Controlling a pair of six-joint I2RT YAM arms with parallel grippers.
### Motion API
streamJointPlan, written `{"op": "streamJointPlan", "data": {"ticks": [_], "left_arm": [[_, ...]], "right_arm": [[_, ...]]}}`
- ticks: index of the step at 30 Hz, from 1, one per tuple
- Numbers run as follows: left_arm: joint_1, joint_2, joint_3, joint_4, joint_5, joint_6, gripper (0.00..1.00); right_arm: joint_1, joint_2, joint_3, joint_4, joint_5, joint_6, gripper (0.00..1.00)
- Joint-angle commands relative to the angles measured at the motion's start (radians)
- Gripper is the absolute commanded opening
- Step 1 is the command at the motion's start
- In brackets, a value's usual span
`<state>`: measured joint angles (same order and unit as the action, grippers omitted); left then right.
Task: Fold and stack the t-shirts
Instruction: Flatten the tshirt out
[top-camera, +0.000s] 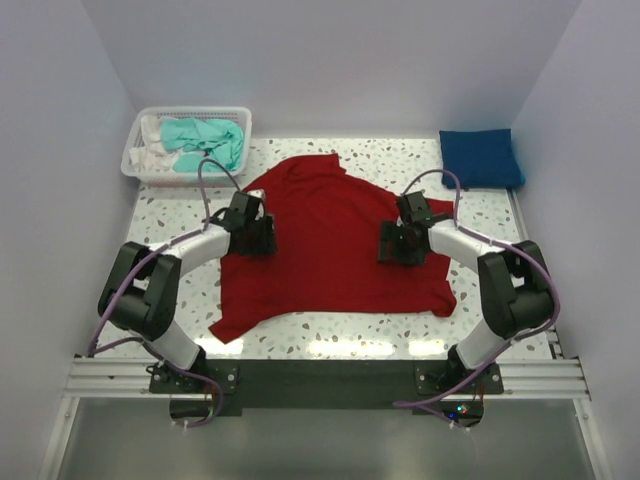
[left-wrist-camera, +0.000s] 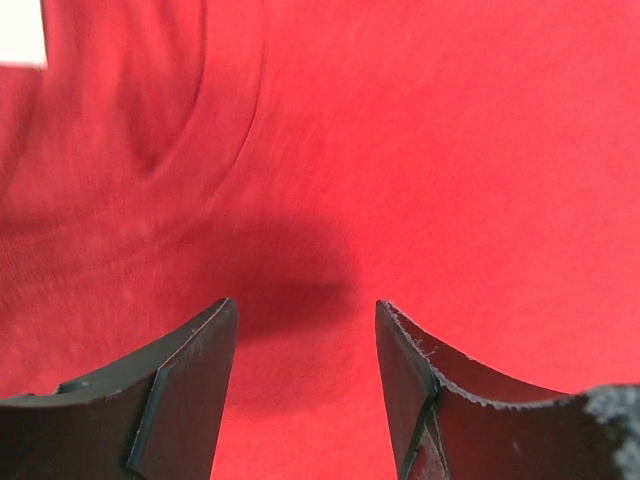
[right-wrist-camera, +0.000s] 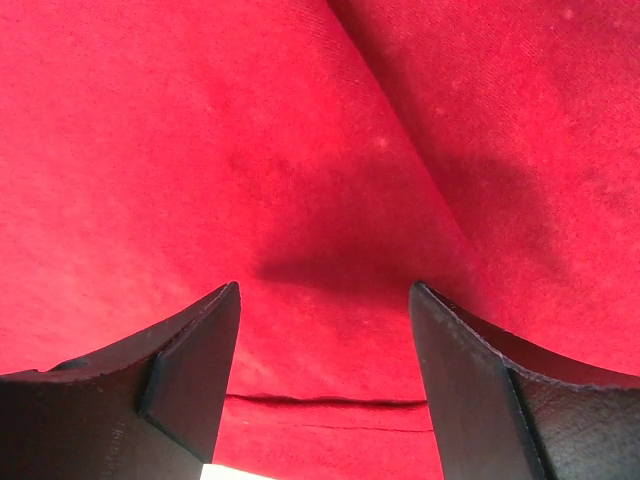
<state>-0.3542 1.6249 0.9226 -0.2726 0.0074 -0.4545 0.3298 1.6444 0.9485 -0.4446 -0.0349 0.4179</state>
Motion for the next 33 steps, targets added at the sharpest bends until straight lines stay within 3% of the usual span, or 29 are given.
{"op": "streamJointPlan", "data": {"ticks": [1, 10, 14, 17, 22, 26, 33], "left_arm": [[0.000, -0.037, -0.095, -0.040, -0.004, -0.035, 0.62], [0.004, -0.258, -0.359, -0.149, 0.090, -0.202, 0.59], [0.006, -0.413, -0.331, -0.281, 0.022, -0.221, 0.57], [0.006, -0.439, -0.265, -0.336, 0.035, -0.190, 0.58], [0.004, -0.427, -0.165, -0.239, 0.005, -0.124, 0.64], [-0.008, -0.292, -0.087, -0.111, 0.038, -0.066, 0.67], [-0.032, -0.119, -0.066, -0.076, 0.111, -0.032, 0.68]], "right_arm": [[0.002, -0.041, -0.053, 0.007, 0.006, 0.004, 0.73], [0.003, -0.132, -0.212, -0.080, -0.134, 0.051, 0.73], [0.003, -0.172, -0.208, -0.140, -0.189, 0.027, 0.73], [0.000, -0.193, -0.128, -0.187, -0.174, -0.008, 0.73], [-0.063, -0.187, 0.010, -0.174, -0.054, -0.018, 0.70], [-0.182, -0.124, 0.078, -0.082, -0.042, 0.027, 0.64], [-0.232, 0.014, 0.124, 0.029, 0.024, 0.064, 0.53]]}}
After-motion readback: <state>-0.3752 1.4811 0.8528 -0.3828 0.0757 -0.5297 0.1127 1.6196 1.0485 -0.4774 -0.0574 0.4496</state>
